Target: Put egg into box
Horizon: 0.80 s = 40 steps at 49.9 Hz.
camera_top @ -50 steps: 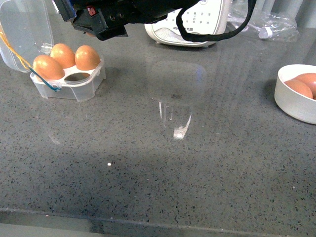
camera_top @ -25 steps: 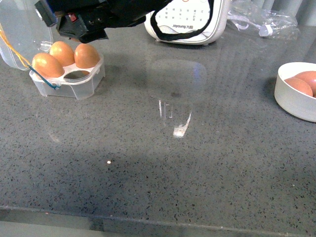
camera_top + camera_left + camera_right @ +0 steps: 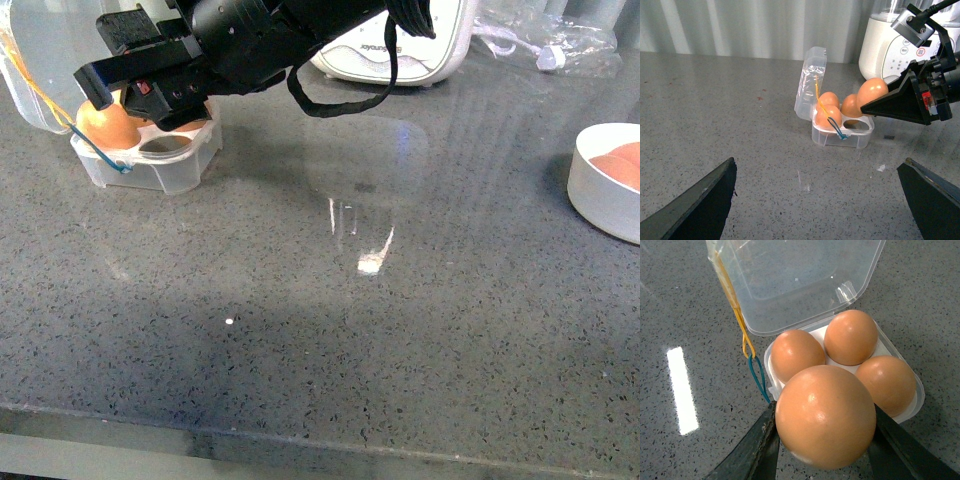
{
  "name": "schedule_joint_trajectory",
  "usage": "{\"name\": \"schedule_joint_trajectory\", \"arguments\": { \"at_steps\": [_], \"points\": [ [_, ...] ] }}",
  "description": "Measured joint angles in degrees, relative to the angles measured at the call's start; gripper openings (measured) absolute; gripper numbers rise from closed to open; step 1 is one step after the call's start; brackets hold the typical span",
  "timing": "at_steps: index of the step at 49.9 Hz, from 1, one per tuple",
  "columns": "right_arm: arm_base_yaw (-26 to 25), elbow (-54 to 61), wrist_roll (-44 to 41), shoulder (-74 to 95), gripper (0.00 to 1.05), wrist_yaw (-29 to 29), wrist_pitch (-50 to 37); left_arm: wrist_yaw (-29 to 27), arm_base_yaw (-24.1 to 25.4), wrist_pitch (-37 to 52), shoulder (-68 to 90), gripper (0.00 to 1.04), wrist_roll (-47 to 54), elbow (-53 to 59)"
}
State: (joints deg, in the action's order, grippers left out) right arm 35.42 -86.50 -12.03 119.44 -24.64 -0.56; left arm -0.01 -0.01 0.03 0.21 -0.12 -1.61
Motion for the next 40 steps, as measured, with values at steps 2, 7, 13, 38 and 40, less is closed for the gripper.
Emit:
{"name": "schedule_joint_trajectory", "arguments": {
  "at_steps": [2,7,13,38,40],
  "points": [
    [0.0,0.0,0.1,0.1,0.41,0.0,0.0,0.0,0.0,0.0,0.0,0.98,0.0,0.0],
    [0.0,0.0,0.3,0.2,0.41,-0.5,-0.2,0.0,0.0,0.0,0.0,0.98,0.0,0.0],
    [0.2,0.0,0.4,0.2,0.41,-0.5,-0.4,0.0,0.0,0.0,0.0,0.98,0.0,0.0],
    [0.4,-0.1,-0.4,0.9,0.91,-1.2,0.7,0.0,0.0,0.0,0.0,0.98,0.0,0.0],
    [0.4,0.0,-0.4,0.6,0.99,-1.2,0.4,0.0,0.0,0.0,0.0,0.98,0.0,0.0]
  ]
}}
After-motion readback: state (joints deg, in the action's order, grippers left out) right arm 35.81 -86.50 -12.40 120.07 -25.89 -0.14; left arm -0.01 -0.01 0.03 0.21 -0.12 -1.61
